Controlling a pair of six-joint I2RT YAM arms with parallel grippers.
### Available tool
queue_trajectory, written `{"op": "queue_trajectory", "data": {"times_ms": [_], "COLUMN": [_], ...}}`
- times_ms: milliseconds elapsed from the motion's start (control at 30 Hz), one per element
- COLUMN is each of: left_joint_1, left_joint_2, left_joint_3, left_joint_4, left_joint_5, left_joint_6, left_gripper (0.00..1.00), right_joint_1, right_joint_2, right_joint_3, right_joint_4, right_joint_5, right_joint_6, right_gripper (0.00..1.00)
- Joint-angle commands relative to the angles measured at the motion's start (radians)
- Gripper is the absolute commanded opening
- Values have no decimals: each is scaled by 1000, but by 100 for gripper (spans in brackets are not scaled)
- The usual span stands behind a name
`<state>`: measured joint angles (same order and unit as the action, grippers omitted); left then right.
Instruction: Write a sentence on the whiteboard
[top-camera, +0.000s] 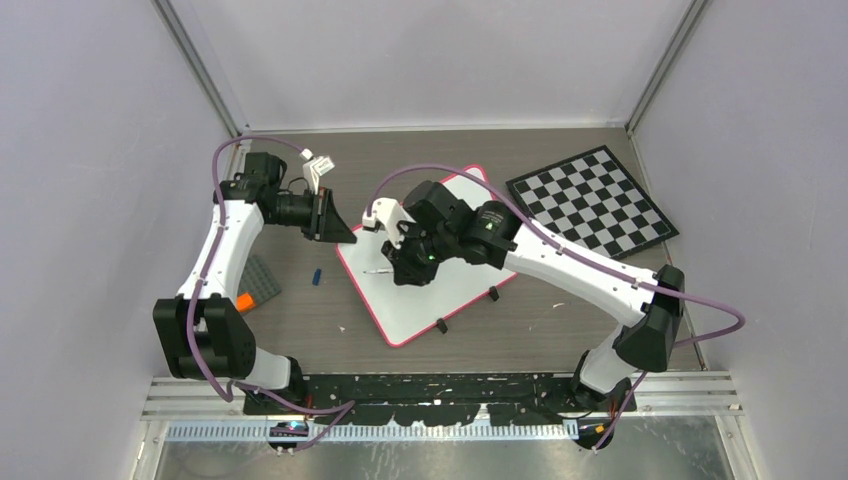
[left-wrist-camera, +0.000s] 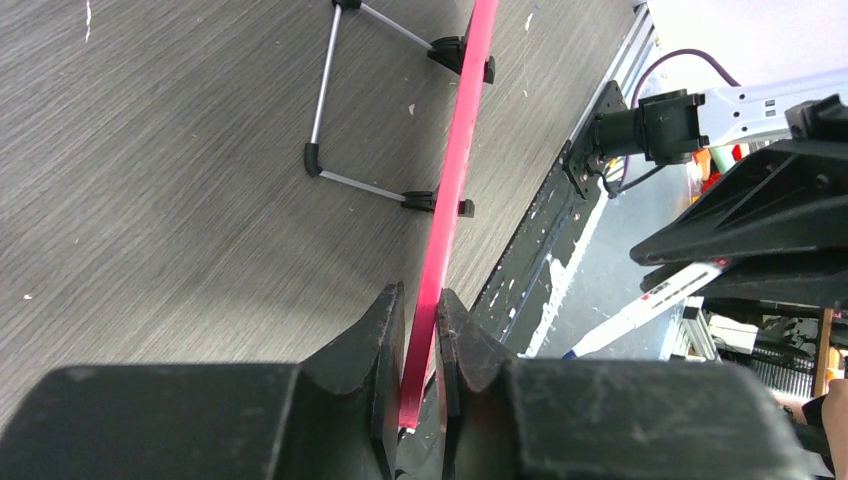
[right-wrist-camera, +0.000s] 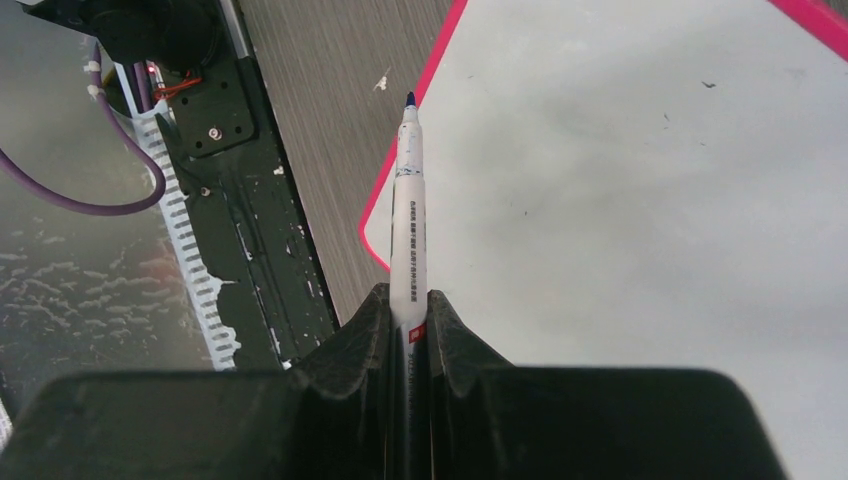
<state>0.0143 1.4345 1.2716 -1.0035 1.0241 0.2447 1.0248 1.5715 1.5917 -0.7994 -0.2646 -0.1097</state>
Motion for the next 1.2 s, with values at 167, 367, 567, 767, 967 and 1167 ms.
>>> {"op": "queue_trajectory", "data": {"times_ms": [167,367,567,767,967,1167], "left_joint_1": [-1,0,-1,0,-1,0], "left_joint_2": [-9,-8,-8,-10,-6,-6], "left_joint_3": [44,46,44,43,44,43], "left_joint_4": [-24,-23,-21,-22,-23,-25], "left_joint_5": [-28,-27,-25,-24,-23,-21], "left_joint_6": [12,8,8,9,7,9], "left_gripper": [0,0,0,0,0,0], "right_joint_1": [27,36,37,38,41,49], "right_joint_2": [18,26,44,75,107,128], "right_joint_3": [51,49,68,96,133,134], "right_joint_4": [41,46,60,88,85,90], "right_joint_5": [37,43,107,187,164,167], "right_joint_6": [23,28,35,71,90,93], "right_gripper": [0,0,0,0,0,0]}}
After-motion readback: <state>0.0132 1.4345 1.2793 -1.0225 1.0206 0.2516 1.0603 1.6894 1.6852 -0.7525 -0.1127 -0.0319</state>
